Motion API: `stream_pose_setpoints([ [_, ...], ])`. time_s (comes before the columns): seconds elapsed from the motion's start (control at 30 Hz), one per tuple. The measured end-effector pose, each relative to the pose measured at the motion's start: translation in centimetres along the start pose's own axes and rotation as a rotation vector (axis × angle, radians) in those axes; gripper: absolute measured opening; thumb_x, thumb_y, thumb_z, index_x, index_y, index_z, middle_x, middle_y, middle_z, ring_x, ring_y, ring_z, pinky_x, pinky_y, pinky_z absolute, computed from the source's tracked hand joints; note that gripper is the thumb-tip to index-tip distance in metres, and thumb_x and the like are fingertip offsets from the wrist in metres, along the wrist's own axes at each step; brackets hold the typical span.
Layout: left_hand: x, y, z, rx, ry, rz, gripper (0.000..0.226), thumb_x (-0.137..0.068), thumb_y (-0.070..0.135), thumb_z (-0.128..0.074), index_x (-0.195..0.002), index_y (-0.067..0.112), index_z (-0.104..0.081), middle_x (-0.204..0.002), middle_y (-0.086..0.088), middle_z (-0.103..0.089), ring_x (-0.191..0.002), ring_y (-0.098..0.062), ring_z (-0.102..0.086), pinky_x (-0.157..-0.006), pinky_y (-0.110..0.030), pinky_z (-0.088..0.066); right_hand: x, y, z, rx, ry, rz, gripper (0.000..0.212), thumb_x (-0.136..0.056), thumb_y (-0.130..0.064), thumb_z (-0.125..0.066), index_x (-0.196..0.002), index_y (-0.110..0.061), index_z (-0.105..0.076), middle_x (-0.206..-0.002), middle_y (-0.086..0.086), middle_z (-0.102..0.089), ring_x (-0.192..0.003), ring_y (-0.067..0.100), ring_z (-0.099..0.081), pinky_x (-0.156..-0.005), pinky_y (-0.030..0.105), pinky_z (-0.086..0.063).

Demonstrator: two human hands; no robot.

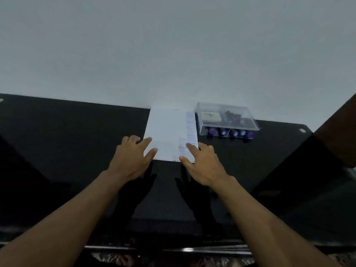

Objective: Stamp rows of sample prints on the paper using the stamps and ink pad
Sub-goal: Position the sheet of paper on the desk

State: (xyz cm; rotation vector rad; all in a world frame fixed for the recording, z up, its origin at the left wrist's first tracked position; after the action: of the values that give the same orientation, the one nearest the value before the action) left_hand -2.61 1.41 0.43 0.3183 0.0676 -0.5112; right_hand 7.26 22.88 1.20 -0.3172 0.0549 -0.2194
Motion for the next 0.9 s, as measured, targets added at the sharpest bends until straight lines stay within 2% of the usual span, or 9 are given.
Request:
stream_pose_setpoints([
  [0.2,-3.2,-0.5,-3.1,0.036,-0.081,0.125,0.056,-0.100,0.055,-0.042,-0.149,0.028,-0.044,-0.133,-0.013,-0.051,-0.123,-0.030,-0.039,-0.098,-0.045,-0.044,-3.4,1.7,-2.2,0.082,-0.017,-0.104,0.061,-0.093,-0.067,-0.032,-0.145,-0.034,-0.037,-0.140,0.014,-0.044,-0.123,0.031,-0.036,-0.101,0.046,-0.036],
  [0.33,-4.1,-0.2,-4.1,0.100,-0.040,0.189,0.053,-0.099,0.047,-0.053,-0.147,0.025,-0.047,-0.127,-0.014,-0.050,-0.118,-0.028,-0.041,-0.099,-0.040,-0.041,-4.2,1.8,-3.2,0.142,0.039,-0.101,0.057,-0.094,-0.065,-0.033,-0.141,-0.034,-0.041,-0.130,0.012,-0.050,-0.114,0.027,-0.038,-0.095,0.042,-0.039],
  [0.43,-4.9,-0.3,-4.6,0.238,-0.004,0.271,0.054,-0.093,0.039,-0.067,-0.142,0.022,-0.052,-0.127,-0.015,-0.054,-0.122,-0.030,-0.046,-0.100,-0.038,-0.040,-4.5,2.0,-3.6,0.133,0.061,-0.099,0.055,-0.094,-0.063,-0.039,-0.140,-0.034,-0.043,-0.129,0.011,-0.048,-0.113,0.026,-0.037,-0.096,0.040,-0.039],
  [0.5,-5.4,-0.3,-4.2,0.370,0.023,0.348,0.052,-0.089,0.027,-0.074,-0.137,0.017,-0.058,-0.127,-0.011,-0.060,-0.123,-0.029,-0.050,-0.100,-0.036,-0.043,-4.6,1.9,-3.7,0.139,0.069,-0.102,0.054,-0.093,-0.062,-0.042,-0.139,-0.034,-0.045,-0.128,0.011,-0.048,-0.113,0.026,-0.037,-0.096,0.040,-0.038],
  [0.6,-6.0,-0.4,-3.9,0.452,0.026,0.470,0.047,-0.083,0.013,-0.075,-0.128,0.013,-0.061,-0.103,0.003,-0.060,-0.117,-0.026,-0.057,-0.102,-0.040,-0.048,-4.7,1.8,-3.7,0.139,0.073,-0.114,0.053,-0.093,-0.062,-0.044,-0.137,-0.035,-0.048,-0.128,0.011,-0.046,-0.114,0.026,-0.036,-0.097,0.040,-0.038],
  [0.77,-6.7,-0.3,-4.2,0.490,0.010,0.570,0.050,-0.078,0.008,-0.075,-0.124,0.016,-0.058,-0.121,-0.007,-0.058,-0.114,-0.029,-0.055,-0.092,-0.043,-0.053,-4.7,1.7,-3.7,0.136,0.072,-0.121,0.051,-0.093,-0.062,-0.044,-0.136,-0.035,-0.050,-0.129,0.011,-0.046,-0.115,0.026,-0.036,-0.096,0.040,-0.038],
  [0.9,-6.9,0.8,-4.2,0.471,-0.012,0.588,0.055,-0.082,0.007,-0.073,-0.132,0.017,-0.052,-0.131,-0.015,-0.047,-0.119,-0.033,-0.048,-0.077,-0.035,-0.043,-4.6,1.7,-3.6,0.133,0.070,-0.117,0.052,-0.093,-0.063,-0.044,-0.135,-0.034,-0.051,-0.127,0.011,-0.047,-0.114,0.026,-0.036,-0.096,0.039,-0.038],
])
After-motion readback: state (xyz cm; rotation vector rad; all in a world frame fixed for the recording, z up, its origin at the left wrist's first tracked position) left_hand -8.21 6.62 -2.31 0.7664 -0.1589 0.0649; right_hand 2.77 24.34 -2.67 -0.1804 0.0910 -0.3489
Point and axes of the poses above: each hand's wrist, its own x-axis away from the middle knuckle, its own z-axis out of the back of the hand, y = z × x, the point moved 3 cm from there along -x, towards the middle knuckle
